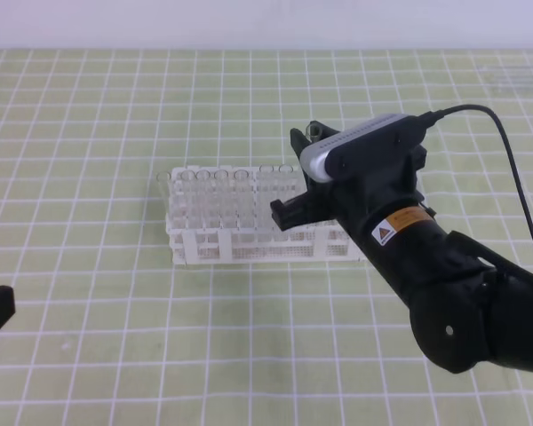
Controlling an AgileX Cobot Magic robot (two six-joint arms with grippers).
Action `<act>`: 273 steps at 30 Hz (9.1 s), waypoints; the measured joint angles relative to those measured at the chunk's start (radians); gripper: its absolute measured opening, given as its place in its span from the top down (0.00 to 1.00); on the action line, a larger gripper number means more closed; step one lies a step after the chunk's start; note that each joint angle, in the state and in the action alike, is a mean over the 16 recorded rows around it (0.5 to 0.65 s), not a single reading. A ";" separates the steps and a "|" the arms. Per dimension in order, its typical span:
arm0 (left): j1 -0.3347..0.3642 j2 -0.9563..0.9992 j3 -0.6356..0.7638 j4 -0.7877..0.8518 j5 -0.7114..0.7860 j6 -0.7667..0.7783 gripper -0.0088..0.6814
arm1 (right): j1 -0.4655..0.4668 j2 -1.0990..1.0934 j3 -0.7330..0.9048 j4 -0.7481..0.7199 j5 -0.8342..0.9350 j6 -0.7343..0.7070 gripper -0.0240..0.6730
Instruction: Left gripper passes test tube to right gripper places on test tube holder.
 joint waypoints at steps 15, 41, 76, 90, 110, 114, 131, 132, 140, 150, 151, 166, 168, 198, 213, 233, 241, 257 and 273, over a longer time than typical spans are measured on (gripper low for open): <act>-0.001 -0.004 0.001 -0.008 0.005 0.001 0.94 | -0.001 0.015 0.000 -0.016 0.028 -0.008 0.95; -0.001 -0.002 0.001 -0.004 0.003 0.001 0.94 | -0.020 0.026 -0.001 -0.056 0.071 -0.008 0.95; 0.000 0.000 0.000 -0.002 0.002 0.001 0.94 | -0.020 0.034 -0.002 -0.056 0.085 -0.008 0.94; -0.001 -0.001 0.001 -0.004 0.003 0.001 0.94 | -0.020 0.004 -0.002 -0.056 0.085 -0.009 0.94; 0.000 -0.002 0.001 -0.005 0.005 0.001 0.94 | -0.021 -0.224 -0.002 0.086 0.266 -0.164 0.96; 0.000 -0.003 0.001 -0.005 0.005 0.001 0.94 | -0.026 -0.332 0.000 0.150 0.400 -0.269 0.96; 0.000 -0.001 0.001 -0.005 0.005 0.001 0.94 | -0.155 -0.770 0.152 0.205 0.679 -0.550 0.97; 0.000 -0.001 0.001 -0.005 0.005 0.001 0.94 | -0.166 -0.795 0.169 0.205 0.679 -0.555 0.97; 0.000 0.000 0.001 -0.003 0.003 0.001 0.94 | -0.320 -1.013 0.310 0.206 0.709 -0.562 0.97; 0.000 0.000 0.000 -0.003 0.003 0.001 0.94 | -0.554 -1.233 0.479 0.247 0.768 -0.558 0.97; 0.000 0.000 0.000 -0.003 0.003 0.001 0.94 | -0.570 -1.249 0.497 0.249 0.770 -0.551 0.97; 0.001 0.003 0.000 0.001 0.000 0.000 0.94 | -0.663 -1.495 0.761 -0.337 0.950 0.281 0.97; 0.001 0.003 0.000 0.000 0.001 0.000 0.94 | -0.677 -1.528 0.777 -0.425 0.996 0.388 0.97; 0.001 0.002 0.000 -0.001 0.003 0.001 0.94 | -0.762 -1.665 0.827 -0.325 1.051 0.308 0.97; 0.022 -0.017 0.000 0.014 0.005 0.010 0.94 | -0.762 -1.665 0.827 -0.325 1.051 0.308 0.97; 0.741 -0.288 0.145 -0.516 -0.476 0.622 0.97 | -0.762 -1.664 0.827 -0.325 1.051 0.308 0.97; 0.994 -0.390 0.328 -0.791 -0.661 0.780 0.98 | -0.762 -1.664 0.827 -0.325 1.051 0.309 0.97; 1.042 -0.428 0.603 -0.795 -0.595 0.703 0.99 | -0.762 -1.663 0.827 -0.325 1.051 0.308 0.97; 1.042 -0.466 0.623 -0.753 -0.488 0.705 0.99 | -0.762 -1.662 0.827 -0.325 1.051 0.308 0.97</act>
